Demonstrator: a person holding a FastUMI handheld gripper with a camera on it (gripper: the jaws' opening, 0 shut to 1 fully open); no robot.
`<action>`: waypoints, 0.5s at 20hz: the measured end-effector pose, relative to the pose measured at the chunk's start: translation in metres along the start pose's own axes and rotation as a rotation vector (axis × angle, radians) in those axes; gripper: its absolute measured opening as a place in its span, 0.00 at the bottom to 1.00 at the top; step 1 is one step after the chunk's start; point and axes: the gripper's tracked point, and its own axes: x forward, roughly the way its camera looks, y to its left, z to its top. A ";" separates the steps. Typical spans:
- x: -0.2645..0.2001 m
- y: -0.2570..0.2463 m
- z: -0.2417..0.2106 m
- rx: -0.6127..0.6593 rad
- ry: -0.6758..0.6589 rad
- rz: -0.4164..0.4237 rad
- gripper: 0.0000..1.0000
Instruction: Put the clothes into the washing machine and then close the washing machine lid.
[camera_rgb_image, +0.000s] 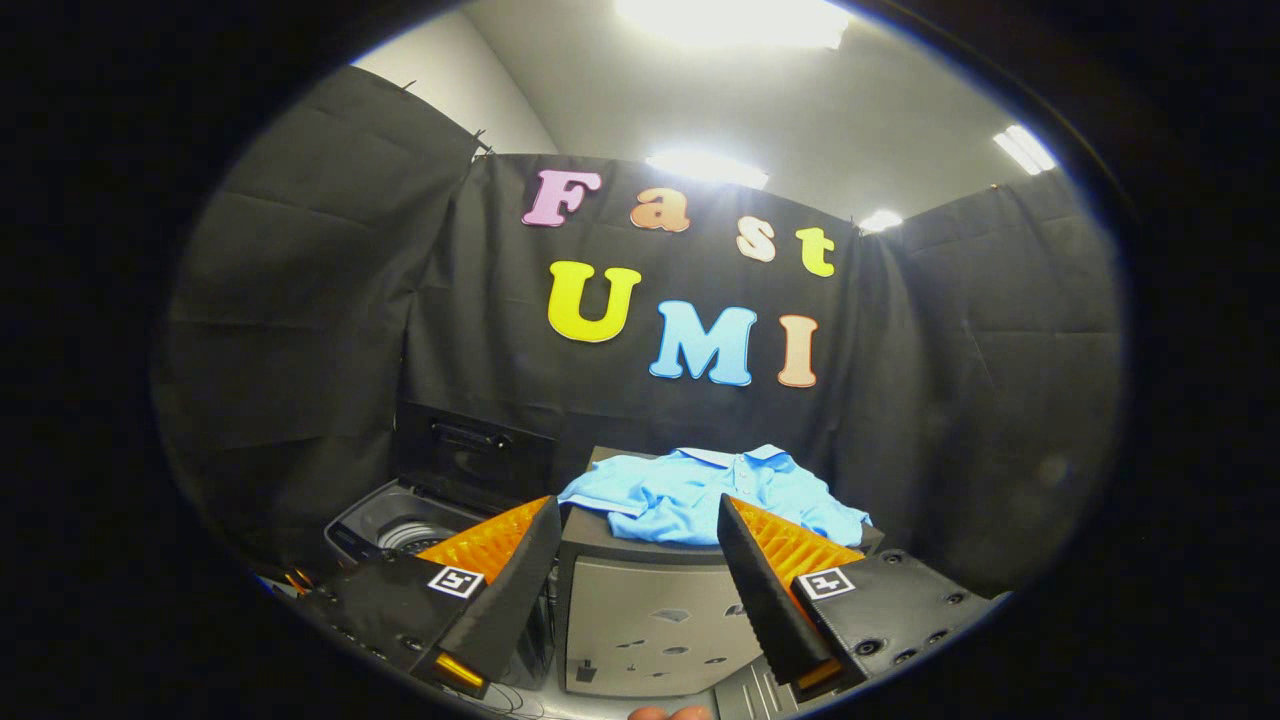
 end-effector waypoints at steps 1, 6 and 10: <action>0.010 -0.008 0.003 -0.010 -0.009 -0.008 0.98; 0.066 -0.044 0.016 0.007 -0.016 -0.035 0.98; 0.110 -0.061 0.009 0.027 0.082 -0.026 0.98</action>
